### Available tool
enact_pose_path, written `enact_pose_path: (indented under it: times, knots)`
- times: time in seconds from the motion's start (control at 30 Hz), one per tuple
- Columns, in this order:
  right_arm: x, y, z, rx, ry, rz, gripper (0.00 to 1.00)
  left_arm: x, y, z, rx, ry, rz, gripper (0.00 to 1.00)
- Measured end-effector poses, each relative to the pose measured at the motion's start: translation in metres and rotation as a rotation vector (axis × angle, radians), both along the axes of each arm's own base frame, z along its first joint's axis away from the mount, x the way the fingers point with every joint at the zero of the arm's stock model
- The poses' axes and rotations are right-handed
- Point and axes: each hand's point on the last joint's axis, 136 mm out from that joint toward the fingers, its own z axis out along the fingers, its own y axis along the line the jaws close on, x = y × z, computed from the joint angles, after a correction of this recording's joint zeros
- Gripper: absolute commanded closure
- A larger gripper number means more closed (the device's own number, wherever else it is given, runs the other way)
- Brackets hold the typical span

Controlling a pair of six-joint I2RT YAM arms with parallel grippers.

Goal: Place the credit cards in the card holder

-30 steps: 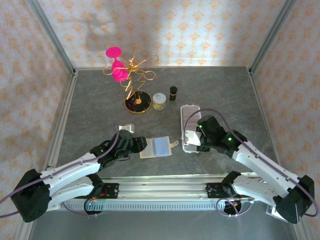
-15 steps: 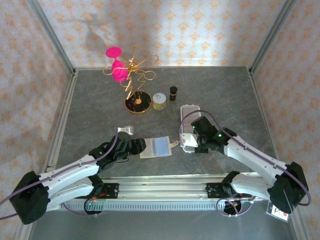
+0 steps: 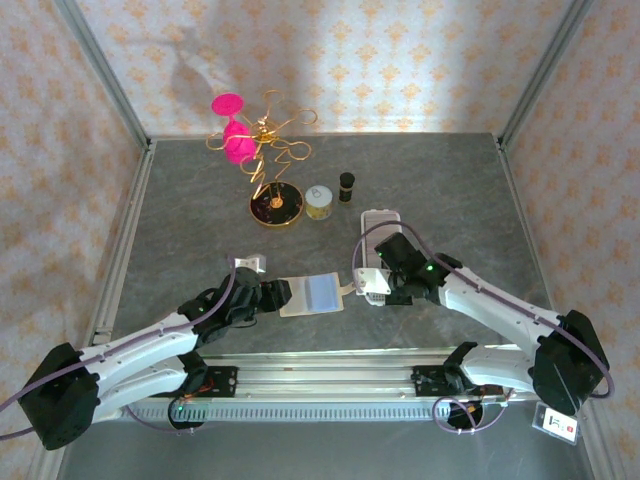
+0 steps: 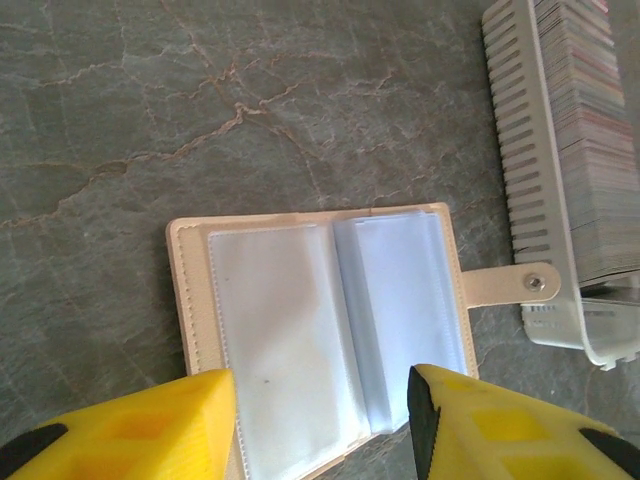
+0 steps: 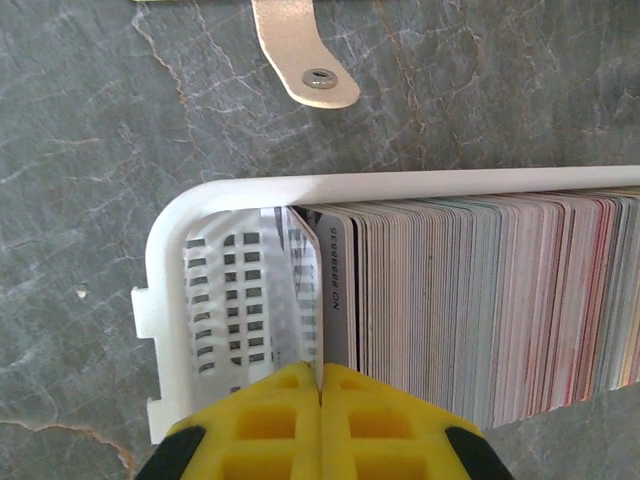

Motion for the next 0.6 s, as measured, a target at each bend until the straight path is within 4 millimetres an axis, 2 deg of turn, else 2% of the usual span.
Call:
enact_pose_path:
  times: [0.07, 0.17, 0.23, 0.37, 0.6]
  knots:
    - [0.001, 0.0, -0.002, -0.01, -0.015, 0.008, 0.9, -0.001, 0.0, -0.001, -0.007, 0.001, -0.002, 0.5]
    - [0.004, -0.002, -0.005, -0.026, -0.04, 0.015, 0.8, -0.003, -0.001, -0.003, -0.013, 0.008, -0.005, 0.5]
    - [0.008, -0.003, -0.007, -0.034, -0.065, 0.011, 0.69, -0.003, -0.001, -0.004, -0.016, 0.01, -0.006, 0.51]
    - [0.014, -0.007, -0.01, -0.045, -0.109, 0.0, 0.59, -0.004, 0.0, -0.004, -0.023, 0.003, -0.006, 0.51]
    - [0.022, -0.012, -0.011, -0.061, -0.175, -0.014, 0.33, -0.005, 0.0, 0.0, -0.042, -0.009, -0.001, 0.51]
